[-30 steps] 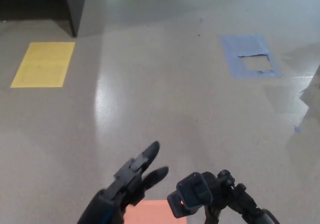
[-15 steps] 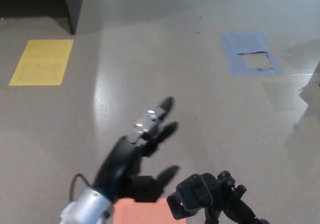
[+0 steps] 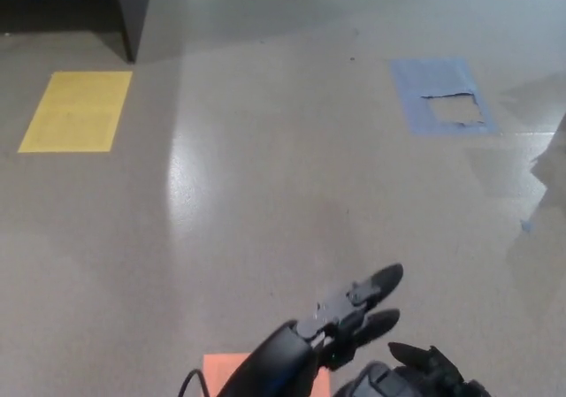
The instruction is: A phone stand is kept on the floor and the robot uses both its hands to grab it and uses its left hand to extend the phone stand by pulling it upwards
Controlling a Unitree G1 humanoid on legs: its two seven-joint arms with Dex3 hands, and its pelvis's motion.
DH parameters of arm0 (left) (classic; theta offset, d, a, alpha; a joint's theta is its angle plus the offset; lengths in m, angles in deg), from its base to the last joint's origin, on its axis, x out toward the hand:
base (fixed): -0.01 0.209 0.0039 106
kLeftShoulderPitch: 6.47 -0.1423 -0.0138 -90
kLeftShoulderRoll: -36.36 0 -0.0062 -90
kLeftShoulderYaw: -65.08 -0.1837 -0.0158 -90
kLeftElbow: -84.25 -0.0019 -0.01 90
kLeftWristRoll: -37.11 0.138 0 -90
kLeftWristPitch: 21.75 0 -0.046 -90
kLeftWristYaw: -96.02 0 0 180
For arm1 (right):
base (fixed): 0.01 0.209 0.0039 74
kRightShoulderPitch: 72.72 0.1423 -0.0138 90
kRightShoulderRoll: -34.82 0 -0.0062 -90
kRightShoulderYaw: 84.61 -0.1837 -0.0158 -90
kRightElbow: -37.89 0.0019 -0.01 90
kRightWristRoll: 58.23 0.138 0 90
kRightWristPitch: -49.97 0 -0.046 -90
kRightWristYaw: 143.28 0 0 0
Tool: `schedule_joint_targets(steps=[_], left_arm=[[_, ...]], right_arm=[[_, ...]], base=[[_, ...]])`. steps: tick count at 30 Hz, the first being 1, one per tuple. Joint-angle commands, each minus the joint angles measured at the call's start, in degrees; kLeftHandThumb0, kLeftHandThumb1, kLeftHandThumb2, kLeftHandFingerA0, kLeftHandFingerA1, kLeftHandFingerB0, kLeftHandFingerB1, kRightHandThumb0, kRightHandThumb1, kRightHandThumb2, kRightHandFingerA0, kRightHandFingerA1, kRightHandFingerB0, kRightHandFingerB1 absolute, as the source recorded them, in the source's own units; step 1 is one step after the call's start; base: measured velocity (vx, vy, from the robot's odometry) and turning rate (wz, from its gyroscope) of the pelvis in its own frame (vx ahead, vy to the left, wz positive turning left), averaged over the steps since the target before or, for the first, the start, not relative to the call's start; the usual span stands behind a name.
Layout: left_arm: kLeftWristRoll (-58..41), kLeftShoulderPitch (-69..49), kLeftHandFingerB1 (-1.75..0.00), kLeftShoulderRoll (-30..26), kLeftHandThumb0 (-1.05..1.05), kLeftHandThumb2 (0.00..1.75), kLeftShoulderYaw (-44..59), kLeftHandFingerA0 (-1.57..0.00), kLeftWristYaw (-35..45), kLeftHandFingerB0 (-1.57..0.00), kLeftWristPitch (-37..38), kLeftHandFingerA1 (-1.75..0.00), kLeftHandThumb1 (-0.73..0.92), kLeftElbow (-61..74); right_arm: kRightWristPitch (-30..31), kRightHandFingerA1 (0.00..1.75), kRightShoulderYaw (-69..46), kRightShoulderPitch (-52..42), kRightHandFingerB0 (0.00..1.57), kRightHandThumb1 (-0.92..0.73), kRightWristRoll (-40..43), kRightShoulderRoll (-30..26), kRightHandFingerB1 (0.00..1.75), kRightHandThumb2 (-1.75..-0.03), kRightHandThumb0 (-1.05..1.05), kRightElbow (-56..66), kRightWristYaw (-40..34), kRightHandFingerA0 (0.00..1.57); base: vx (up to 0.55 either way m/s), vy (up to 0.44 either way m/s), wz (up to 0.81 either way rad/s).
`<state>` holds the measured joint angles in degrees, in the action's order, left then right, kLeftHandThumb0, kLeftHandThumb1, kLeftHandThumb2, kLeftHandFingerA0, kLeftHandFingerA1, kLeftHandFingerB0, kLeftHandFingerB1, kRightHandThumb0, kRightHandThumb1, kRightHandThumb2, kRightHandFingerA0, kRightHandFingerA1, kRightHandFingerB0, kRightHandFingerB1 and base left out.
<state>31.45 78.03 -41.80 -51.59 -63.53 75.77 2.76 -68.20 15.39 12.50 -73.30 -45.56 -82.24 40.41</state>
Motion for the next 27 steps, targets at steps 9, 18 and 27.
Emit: schedule_joint_targets(steps=[9,18,27], left_arm=[[-1.3,-1.6,0.0,-0.8,-0.95,1.02,3.3,-0.11,0.7,0.0,-1.4,-0.21,0.55,2.8],[0.4,-3.6,-0.08,0.1,-0.92,0.99,5.7,-0.09,-1.3,-0.03,-0.1,-0.39,0.54,2.7],[-0.8,-4.1,-0.1,1.0,-0.93,0.92,6.6,-0.08,-1.1,-0.04,-1.8,-0.39,0.53,4.0]], right_arm=[[2.8,0.44,-2.3,0.7,0.0,-0.57,1.5,0.3,0.54,-0.61,-1.05,-1.1,-1.9,0.0],[1.8,0.43,-2.6,-0.6,0.0,-0.57,0.7,0.0,0.52,-0.58,-1.05,-0.8,-3.0,0.0],[2.0,0.43,-2.1,-0.2,0.0,-0.57,0.0,0.0,0.5,-0.58,-1.05,-1.4,-3.8,0.0]], base=[[0.0,0.0,0.0],[0.0,0.0,0.0],[0.0,0.0,0.0]])
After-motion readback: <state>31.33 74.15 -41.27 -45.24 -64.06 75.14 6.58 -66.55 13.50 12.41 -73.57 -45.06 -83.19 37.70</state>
